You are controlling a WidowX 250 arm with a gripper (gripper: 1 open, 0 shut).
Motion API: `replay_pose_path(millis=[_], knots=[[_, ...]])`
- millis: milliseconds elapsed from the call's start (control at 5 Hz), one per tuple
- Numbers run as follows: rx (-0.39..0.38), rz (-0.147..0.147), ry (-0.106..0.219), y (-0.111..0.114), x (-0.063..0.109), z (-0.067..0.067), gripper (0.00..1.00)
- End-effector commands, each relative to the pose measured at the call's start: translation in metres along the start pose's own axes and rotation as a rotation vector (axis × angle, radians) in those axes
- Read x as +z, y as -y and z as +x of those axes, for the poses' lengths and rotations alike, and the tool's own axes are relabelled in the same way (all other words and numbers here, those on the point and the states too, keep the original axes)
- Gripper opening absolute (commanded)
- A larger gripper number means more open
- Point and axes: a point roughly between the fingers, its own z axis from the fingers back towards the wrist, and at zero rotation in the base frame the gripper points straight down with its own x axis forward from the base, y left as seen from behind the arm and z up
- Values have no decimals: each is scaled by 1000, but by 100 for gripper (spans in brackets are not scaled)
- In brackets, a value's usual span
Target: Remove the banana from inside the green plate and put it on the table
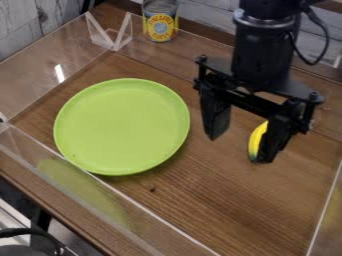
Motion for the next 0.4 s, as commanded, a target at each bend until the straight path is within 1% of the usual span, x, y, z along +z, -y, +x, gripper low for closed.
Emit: replay_pose_path(millis=[0, 200], knots=[[11, -15, 36, -2, 8, 7, 100], [22, -17, 30, -6, 6, 10, 100]])
